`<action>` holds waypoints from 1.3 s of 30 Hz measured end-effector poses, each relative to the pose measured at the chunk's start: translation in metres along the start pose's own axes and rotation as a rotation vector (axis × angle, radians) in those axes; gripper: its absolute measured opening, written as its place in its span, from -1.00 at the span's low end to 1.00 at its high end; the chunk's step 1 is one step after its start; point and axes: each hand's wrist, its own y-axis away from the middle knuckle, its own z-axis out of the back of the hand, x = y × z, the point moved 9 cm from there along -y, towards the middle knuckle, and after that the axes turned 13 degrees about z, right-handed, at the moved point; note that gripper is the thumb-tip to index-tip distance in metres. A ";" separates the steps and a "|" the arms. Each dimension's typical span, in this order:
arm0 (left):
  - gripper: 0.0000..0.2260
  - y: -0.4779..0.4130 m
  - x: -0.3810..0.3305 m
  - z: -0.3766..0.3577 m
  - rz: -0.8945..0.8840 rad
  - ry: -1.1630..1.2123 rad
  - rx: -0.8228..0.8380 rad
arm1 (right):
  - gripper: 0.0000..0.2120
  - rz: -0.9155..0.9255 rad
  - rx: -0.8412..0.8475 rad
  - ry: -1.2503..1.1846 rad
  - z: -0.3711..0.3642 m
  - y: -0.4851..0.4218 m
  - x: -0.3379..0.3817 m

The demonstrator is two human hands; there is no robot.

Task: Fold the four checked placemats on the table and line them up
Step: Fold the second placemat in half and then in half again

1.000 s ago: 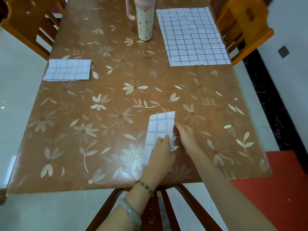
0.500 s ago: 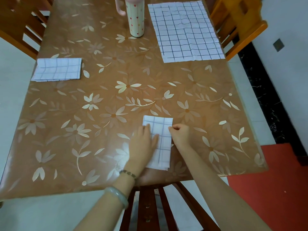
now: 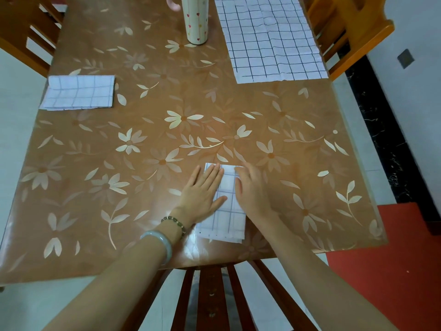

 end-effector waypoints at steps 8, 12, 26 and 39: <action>-0.33 -0.001 0.012 0.002 0.017 0.023 -0.040 | -0.40 0.043 0.440 0.214 -0.050 0.023 -0.011; -0.18 0.001 0.027 0.004 -0.076 -0.049 -0.027 | -0.39 0.022 0.468 0.240 -0.050 0.023 -0.011; -0.10 0.038 0.040 -0.001 -0.300 -0.166 -0.055 | -0.40 0.046 0.459 0.266 -0.044 0.021 -0.004; 0.05 0.035 0.041 0.004 -0.268 -0.089 0.010 | -0.30 0.101 0.484 0.009 -0.018 0.090 0.027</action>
